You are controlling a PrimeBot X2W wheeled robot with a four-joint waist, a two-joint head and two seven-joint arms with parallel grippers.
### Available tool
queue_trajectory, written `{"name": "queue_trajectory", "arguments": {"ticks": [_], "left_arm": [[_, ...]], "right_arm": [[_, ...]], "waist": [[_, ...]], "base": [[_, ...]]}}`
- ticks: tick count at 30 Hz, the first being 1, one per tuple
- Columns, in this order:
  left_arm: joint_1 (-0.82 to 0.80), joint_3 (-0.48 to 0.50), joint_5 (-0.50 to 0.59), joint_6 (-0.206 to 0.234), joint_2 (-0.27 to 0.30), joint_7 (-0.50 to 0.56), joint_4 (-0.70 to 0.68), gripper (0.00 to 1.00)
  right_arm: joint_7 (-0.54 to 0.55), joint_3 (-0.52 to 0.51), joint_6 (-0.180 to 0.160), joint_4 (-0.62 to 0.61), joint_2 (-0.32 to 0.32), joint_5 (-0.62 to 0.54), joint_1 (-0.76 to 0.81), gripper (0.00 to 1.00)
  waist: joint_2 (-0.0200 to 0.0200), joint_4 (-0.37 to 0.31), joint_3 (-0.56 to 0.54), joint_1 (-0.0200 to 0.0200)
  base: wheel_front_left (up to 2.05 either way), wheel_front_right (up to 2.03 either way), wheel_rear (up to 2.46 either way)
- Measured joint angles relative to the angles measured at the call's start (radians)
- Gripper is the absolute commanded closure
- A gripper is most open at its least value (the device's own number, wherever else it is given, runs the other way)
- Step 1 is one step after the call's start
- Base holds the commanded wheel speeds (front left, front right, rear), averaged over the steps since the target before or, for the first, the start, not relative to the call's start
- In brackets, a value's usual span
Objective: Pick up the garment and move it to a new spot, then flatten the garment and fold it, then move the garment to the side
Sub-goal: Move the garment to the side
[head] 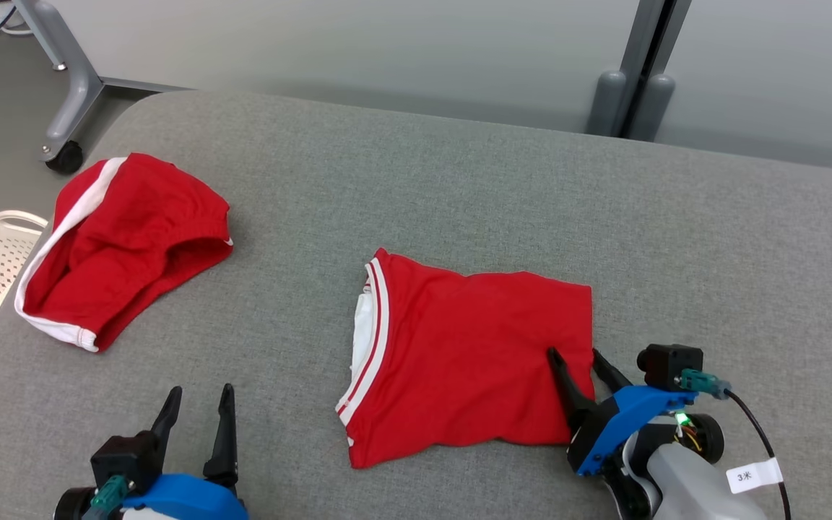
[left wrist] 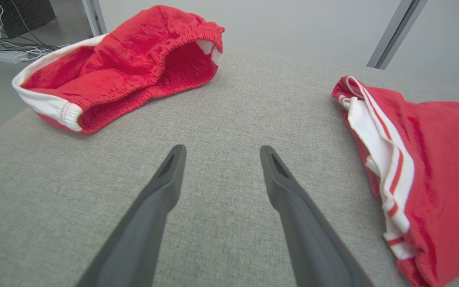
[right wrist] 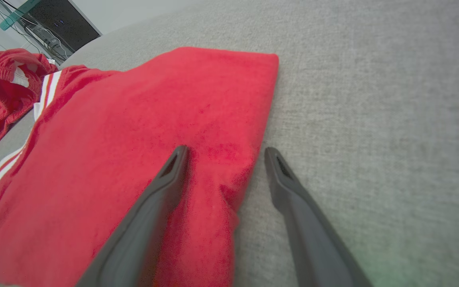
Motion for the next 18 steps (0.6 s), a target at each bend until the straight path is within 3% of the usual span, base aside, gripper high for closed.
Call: {"name": "queue_trajectory", "arguments": {"ticks": [5, 6, 7, 8, 9, 13, 18], "left_arm": [[-0.025, -0.023, -0.007, 0.000, 0.005, 0.000, -0.006, 0.00], [-0.028, -0.026, -0.009, 0.000, 0.006, 0.000, -0.007, 0.00], [-0.033, -0.028, -0.009, 0.000, 0.008, 0.000, -0.007, 0.00], [-0.037, -0.031, -0.010, 0.000, 0.009, 0.000, -0.007, 0.00], [-0.039, -0.033, -0.010, 0.000, 0.009, 0.000, -0.007, 0.00], [-0.038, -0.033, -0.017, 0.000, 0.014, 0.000, -0.007, 0.00], [-0.024, -0.020, -0.016, 0.000, 0.016, 0.000, -0.011, 0.00]], "right_arm": [[-0.002, 0.070, -0.001, 0.007, -0.005, 0.085, -0.033, 0.00], [-0.002, 0.084, -0.002, 0.005, -0.005, 0.105, -0.039, 0.11], [-0.002, 0.095, -0.002, 0.008, -0.005, 0.119, -0.044, 0.38], [-0.002, 0.106, -0.002, 0.016, -0.005, 0.125, -0.052, 0.73], [-0.002, 0.120, -0.001, 0.023, -0.005, 0.133, -0.060, 1.00], [-0.001, 0.143, -0.001, 0.034, 0.000, 0.155, -0.078, 1.00], [0.003, 0.076, 0.001, 0.005, 0.010, 0.084, -0.080, 1.00]], "waist": [[-0.0001, 0.006, 0.014, 0.0000], [-0.0001, 0.009, 0.017, 0.0000], [-0.0001, 0.012, 0.019, 0.0000], [-0.0001, 0.016, 0.021, 0.0000], [0.0000, 0.020, 0.021, 0.0001], [-0.0001, 0.028, 0.022, 0.0001], [0.0000, 0.001, 0.013, 0.0001]], "base": [[0.00, 0.00, 0.00], [0.00, 0.00, 0.00], [0.00, 0.00, 0.00], [0.00, 0.00, 0.00], [0.00, 0.00, 0.00], [0.00, 0.00, 0.00], [0.00, 0.00, 0.00]]}}
